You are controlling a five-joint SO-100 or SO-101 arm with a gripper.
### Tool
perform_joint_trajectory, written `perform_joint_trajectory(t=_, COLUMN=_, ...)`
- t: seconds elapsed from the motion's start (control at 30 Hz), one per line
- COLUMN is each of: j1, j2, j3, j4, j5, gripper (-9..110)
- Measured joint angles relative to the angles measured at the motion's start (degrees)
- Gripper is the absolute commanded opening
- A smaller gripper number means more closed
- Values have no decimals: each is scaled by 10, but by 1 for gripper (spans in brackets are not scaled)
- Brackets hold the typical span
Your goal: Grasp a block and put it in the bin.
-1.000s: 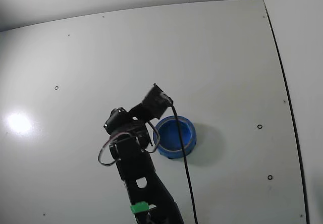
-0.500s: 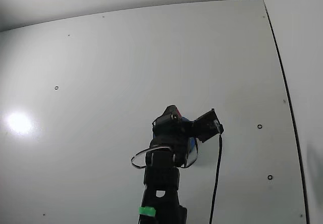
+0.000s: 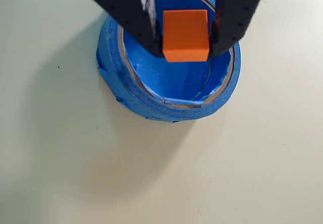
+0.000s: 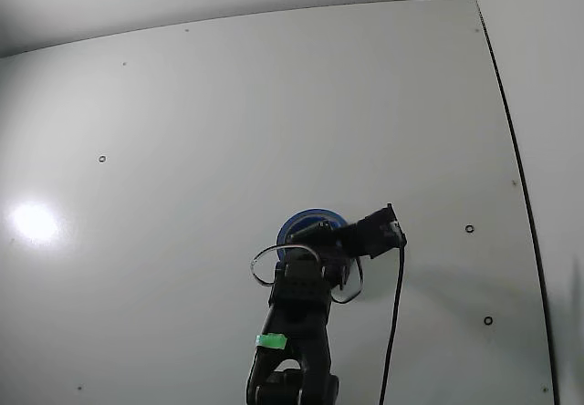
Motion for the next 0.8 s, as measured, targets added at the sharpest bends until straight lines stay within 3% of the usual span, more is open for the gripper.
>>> perform_joint_trajectory(t=0.27, j1=0, j2=-4, j3=4, j4=-2, j5=0, gripper=17)
perform_joint_trajectory(t=0.37, j1=0, j2=-4, j3=7, j4=-2, j5=0, gripper=14)
perform_joint_trajectory(t=0.53, j1=0, j2=0, j3=8, j4=-2, j5=1, gripper=-1)
perform_joint_trajectory(t=0.8, j1=3, j2=143, j3=20, j4=-2, j5=4, gripper=0)
